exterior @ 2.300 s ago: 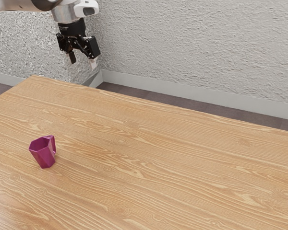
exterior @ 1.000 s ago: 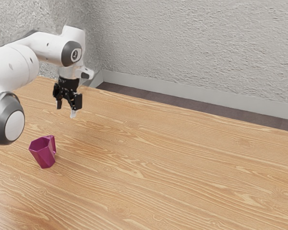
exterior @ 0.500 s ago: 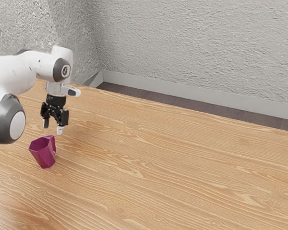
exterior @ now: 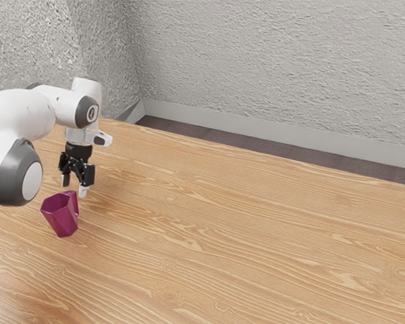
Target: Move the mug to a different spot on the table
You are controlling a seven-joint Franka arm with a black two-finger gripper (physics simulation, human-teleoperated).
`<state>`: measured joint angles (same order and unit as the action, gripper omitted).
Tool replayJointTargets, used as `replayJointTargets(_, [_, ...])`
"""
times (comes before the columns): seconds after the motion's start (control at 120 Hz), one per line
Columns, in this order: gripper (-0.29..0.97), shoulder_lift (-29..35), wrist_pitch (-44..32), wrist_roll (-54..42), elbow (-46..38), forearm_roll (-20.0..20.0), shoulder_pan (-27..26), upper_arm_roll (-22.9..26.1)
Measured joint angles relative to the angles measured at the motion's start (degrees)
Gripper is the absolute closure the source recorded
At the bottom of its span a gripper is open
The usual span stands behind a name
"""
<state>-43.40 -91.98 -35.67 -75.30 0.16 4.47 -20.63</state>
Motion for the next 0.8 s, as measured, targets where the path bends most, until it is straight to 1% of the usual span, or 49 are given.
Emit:
replayJointTargets(0.225, [0.0, -0.7, -2.1, -1.6, 1.8, -0.1, 0.4, -0.8])
replayJointTargets(0.425, [0.0, -3.0, -3.3, -2.7, 1.9, -0.5, 0.7, -0.8])
replayJointTargets(0.633, [0.0, -3.9, -3.8, -3.4, 1.9, -1.1, 0.8, -0.8])
replayJointTargets(0.7, [0.03, -4.0, -3.8, -3.6, 1.9, -1.4, 1.0, -0.8])
replayJointTargets(0.8, [0.13, -4.0, -3.9, -3.9, 1.9, -1.8, 1.1, -0.8])
